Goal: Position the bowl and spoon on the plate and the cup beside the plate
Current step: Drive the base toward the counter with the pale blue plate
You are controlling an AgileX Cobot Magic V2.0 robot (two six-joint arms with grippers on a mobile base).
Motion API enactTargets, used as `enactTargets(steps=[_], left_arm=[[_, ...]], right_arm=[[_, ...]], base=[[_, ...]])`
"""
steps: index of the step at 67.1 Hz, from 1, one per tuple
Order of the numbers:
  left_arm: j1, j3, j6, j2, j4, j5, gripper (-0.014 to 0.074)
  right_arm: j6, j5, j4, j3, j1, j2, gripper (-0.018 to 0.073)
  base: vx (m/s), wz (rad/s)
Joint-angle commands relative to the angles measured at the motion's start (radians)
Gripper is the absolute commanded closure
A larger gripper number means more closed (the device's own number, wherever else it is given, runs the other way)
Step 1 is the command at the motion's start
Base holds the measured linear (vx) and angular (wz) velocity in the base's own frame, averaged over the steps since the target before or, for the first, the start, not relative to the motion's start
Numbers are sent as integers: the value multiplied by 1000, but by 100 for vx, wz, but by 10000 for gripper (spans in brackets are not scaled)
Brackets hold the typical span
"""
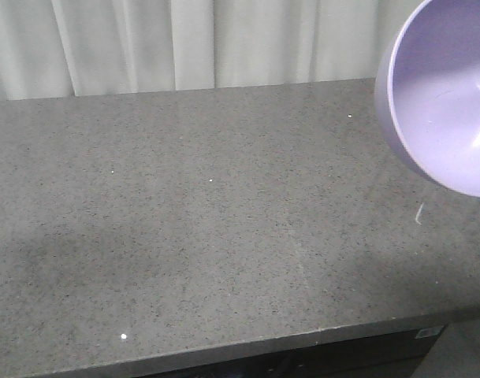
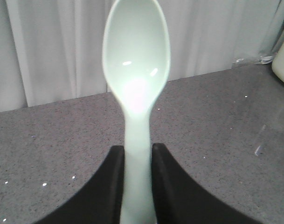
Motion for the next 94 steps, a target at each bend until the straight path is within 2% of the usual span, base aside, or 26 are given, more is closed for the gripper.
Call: enactTargets(steps=[1, 94], left_arm=[[-9, -25, -4, -15, -16, -71, 604], [-9, -25, -4, -15, -16, -71, 604]], right_arm=[[-6, -49, 44, -32, -3, -8, 565], [-6, -49, 44, -32, -3, -8, 565]], base=[[-2, -28], [-3, -34]])
